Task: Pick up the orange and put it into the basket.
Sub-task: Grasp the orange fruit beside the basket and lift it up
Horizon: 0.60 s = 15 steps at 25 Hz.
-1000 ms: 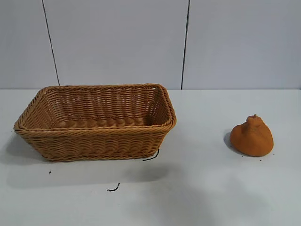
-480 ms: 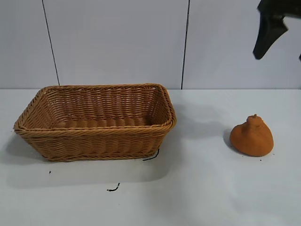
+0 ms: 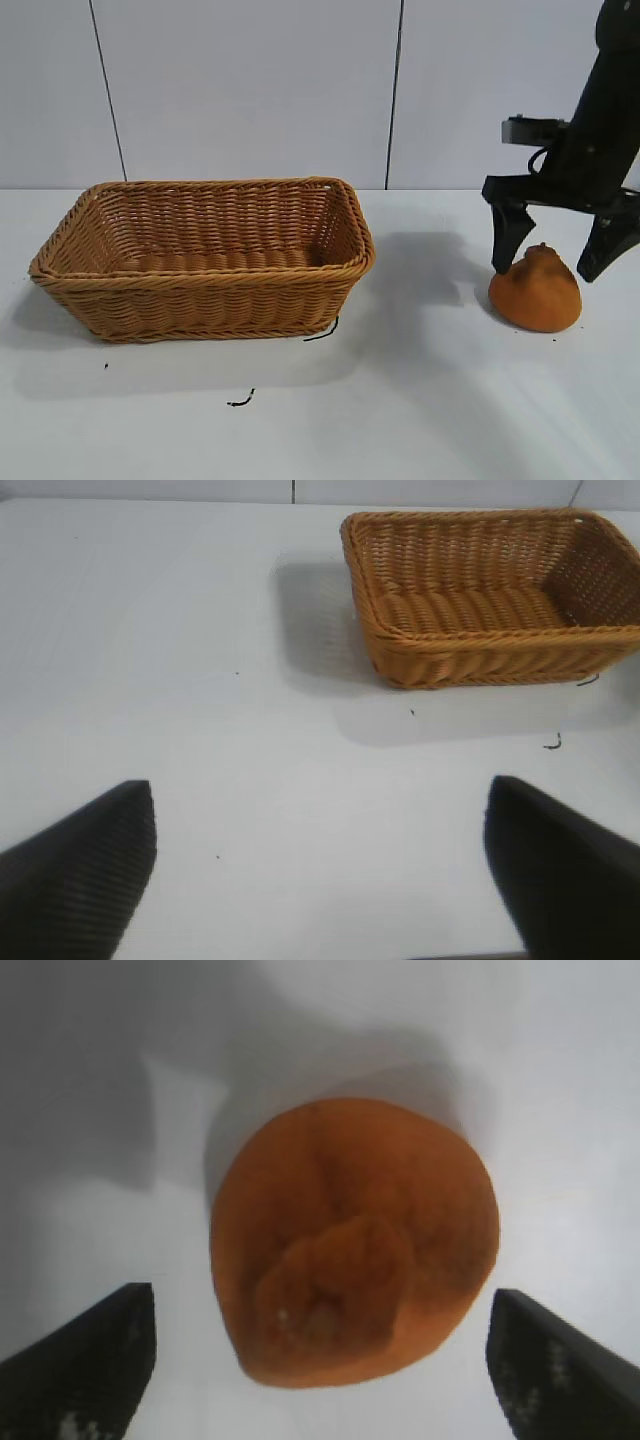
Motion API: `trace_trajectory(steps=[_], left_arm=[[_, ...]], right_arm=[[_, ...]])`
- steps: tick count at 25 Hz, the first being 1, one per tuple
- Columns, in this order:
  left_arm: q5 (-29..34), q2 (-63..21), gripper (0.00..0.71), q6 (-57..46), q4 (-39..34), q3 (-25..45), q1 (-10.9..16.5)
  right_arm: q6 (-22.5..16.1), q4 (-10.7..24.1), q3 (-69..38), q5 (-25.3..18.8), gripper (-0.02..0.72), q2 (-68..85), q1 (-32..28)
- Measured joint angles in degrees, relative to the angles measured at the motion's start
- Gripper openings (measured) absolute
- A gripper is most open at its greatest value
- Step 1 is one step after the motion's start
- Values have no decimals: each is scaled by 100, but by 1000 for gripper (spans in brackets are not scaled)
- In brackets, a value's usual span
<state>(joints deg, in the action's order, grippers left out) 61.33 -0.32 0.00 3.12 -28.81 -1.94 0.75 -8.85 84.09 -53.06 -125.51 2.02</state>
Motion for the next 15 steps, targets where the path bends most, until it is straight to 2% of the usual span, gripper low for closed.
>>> trace_trajectory(steps=[1,6,8,10,15], left_arm=[[-5,0,639,0,6,0,0],[-5,0,639,0,1,0,0],[-5,0,639,0,1,0,0],[-5,0,639,0,1,0,0],[-5,0,639,0,1,0,0]], right_arm=[[0,0,2,19,566,0,0],[-5,59,6,48,274,99,0],[-5,91,6,42,197,248,0],[-10,104,6,35,159,409,0],[-16,97,6,71,144,1063,0]])
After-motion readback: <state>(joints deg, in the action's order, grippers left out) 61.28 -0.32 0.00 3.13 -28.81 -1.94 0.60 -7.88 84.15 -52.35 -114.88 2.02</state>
